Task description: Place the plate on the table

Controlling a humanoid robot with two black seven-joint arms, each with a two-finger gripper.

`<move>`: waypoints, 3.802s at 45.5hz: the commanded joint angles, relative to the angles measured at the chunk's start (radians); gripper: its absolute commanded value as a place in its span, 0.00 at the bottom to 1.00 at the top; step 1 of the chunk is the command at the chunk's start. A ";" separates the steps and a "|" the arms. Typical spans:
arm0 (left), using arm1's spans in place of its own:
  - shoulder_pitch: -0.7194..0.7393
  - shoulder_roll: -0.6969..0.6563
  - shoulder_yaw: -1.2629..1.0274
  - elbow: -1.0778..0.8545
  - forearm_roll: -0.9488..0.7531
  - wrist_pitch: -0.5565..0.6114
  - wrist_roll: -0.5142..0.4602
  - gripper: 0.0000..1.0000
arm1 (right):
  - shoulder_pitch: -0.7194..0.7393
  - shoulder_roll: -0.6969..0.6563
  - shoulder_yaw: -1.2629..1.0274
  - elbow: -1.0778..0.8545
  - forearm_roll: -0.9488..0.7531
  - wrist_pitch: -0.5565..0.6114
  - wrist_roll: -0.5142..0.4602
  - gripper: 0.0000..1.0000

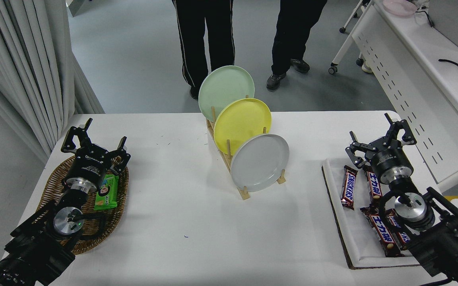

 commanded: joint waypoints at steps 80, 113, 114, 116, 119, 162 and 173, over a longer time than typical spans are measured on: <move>0.000 0.000 0.000 0.000 0.000 0.000 0.000 1.00 | 0.442 -0.175 -1.003 -0.070 -0.004 0.021 -0.008 0.99; 0.000 0.000 0.000 -0.001 0.000 0.000 0.000 1.00 | 0.803 -0.414 -1.512 0.487 0.202 0.026 -0.013 0.99; 0.000 0.000 -0.001 0.000 0.000 0.000 0.000 1.00 | 0.819 -0.416 -1.529 0.507 0.222 0.015 -0.014 0.99; 0.000 0.000 0.000 0.000 0.000 0.000 0.000 1.00 | 0.849 -0.414 -1.568 0.541 0.267 -0.009 -0.019 0.99; 0.000 0.000 0.000 -0.001 0.000 0.000 0.000 1.00 | 0.886 -0.407 -1.604 0.579 0.331 -0.023 -0.033 0.99; 0.000 0.000 -0.001 0.000 0.000 0.000 0.000 1.00 | 0.698 0.026 -1.275 0.217 0.430 -0.322 -0.312 0.99; 0.000 0.000 0.000 -0.001 0.000 0.000 0.000 1.00 | 0.689 0.058 -1.273 0.190 0.359 -0.324 -0.361 0.99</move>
